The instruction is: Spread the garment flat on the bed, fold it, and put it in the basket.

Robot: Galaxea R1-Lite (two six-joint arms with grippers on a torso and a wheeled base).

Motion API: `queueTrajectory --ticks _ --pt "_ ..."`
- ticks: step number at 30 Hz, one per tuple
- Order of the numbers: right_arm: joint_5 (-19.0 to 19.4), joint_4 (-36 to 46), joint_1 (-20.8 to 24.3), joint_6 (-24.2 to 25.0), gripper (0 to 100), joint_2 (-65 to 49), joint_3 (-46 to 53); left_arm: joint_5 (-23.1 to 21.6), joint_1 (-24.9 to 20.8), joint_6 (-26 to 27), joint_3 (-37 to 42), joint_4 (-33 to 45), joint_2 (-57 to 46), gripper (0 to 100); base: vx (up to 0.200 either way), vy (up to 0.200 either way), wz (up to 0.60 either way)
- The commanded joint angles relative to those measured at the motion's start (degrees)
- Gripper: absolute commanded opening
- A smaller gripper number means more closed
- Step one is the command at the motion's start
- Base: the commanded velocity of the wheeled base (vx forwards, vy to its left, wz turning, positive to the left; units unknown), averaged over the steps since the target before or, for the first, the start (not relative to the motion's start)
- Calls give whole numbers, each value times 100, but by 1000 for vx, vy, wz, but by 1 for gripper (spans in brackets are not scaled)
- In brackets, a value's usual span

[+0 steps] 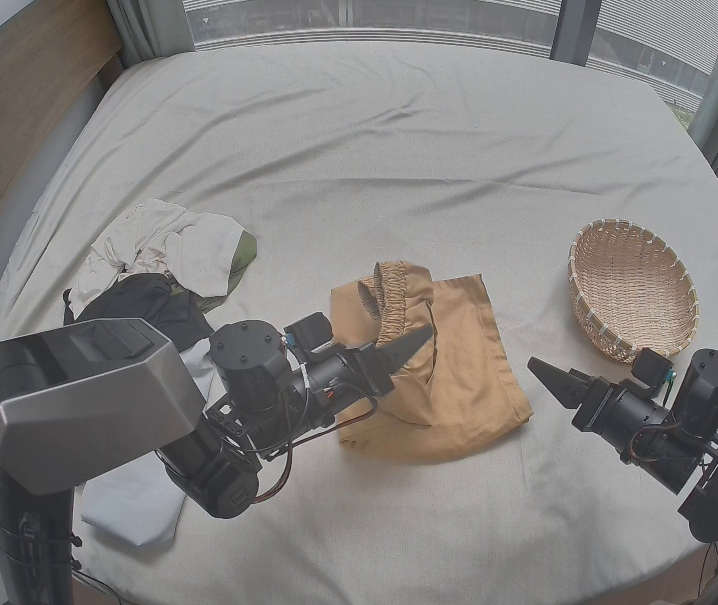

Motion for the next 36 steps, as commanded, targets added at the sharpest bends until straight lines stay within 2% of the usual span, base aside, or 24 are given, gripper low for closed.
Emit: queueTrajectory --ticks 1,6,8,20,22,27,36 --pt "4 -1 -7 -1 100 -14 49 56 -91 66 -44 107 84 100 0 0 0" --pt "4 7 -7 -1 100 22 146 73 -118 127 17 160 58 100 0 0 0" --pt "4 7 -34 -1 100 57 181 82 -214 303 0 230 67 100 0 0 0" --pt "4 25 -69 104 100 66 480 179 -241 338 26 309 -39 100 0 0 0" --pt "4 16 -60 218 100 338 655 337 -109 488 272 265 -118 100 0 0 0" --pt "13 7 -7 570 100 980 647 354 199 672 1204 -157 -408 100 0 0 0" --pt "31 7 -34 693 100 1762 110 328 744 795 2636 -236 -1348 100 0 0 0"
